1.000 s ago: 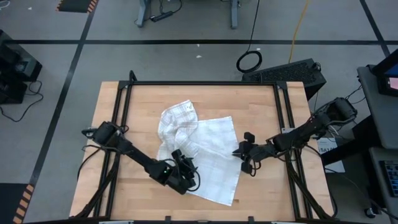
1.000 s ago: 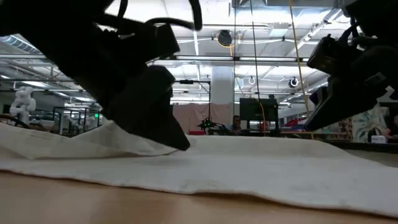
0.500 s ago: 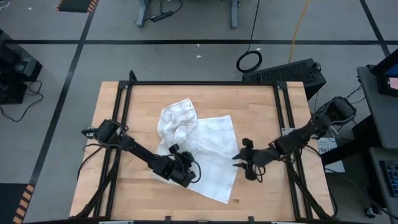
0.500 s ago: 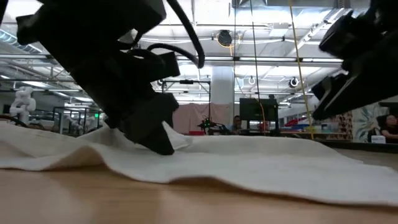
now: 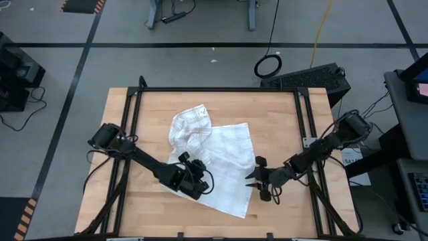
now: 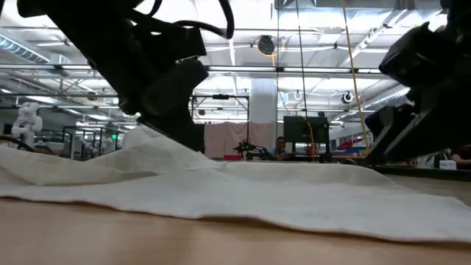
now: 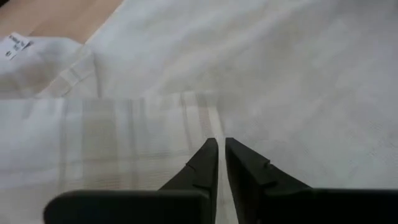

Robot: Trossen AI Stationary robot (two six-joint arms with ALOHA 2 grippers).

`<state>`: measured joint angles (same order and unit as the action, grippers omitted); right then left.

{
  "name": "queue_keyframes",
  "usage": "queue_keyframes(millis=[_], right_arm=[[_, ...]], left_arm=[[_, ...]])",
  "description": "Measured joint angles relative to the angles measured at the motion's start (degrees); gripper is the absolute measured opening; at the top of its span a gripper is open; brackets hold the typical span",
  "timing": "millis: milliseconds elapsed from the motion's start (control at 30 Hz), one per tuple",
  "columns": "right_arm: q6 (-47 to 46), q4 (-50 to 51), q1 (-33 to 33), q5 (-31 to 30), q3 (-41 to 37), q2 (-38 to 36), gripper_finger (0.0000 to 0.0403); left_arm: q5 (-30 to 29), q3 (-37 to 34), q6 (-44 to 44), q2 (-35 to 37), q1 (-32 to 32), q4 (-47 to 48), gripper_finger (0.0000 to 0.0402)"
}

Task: Roll towel
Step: Fold the brown checkered towel

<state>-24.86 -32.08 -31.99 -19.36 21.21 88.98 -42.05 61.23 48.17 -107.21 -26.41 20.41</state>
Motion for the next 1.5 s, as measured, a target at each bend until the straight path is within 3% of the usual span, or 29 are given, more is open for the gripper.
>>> queue_keyframes(millis=[233,400,600,867,1167,1400,1500], right_arm=[[-3.0,-0.8,0.1,0.2,0.0,4.8,0.0134],[-4.2,-2.1,0.1,-0.2,0.1,6.7,0.0134],[-4.6,-2.7,0.0,-0.3,0.1,7.1,0.0134],[-4.5,-3.2,0.0,0.0,0.1,7.2,0.0134],[-4.1,-3.2,0.0,0.0,0.0,7.2,0.0134],[-4.2,-3.0,0.0,0.1,0.0,7.2,0.0134],[-4.3,-2.9,0.0,0.1,0.0,7.2,0.0134]], left_arm=[[1.0,0.0,0.8,-2.6,1.2,-4.1,0.0094],[-4.9,-0.1,-2.2,-4.4,2.0,-4.5,0.0144],[-2.6,0.0,-9.7,-4.3,4.7,-13.6,0.0150],[-0.7,0.0,-7.6,-4.3,7.0,-11.9,0.0151],[1.4,0.0,-5.3,-6.9,6.5,-12.9,0.0101],[-4.5,0.0,-4.4,-8.1,5.2,-12.8,0.0010],[-4.7,-0.1,-3.4,-7.3,4.3,-12.1,0.0013]])
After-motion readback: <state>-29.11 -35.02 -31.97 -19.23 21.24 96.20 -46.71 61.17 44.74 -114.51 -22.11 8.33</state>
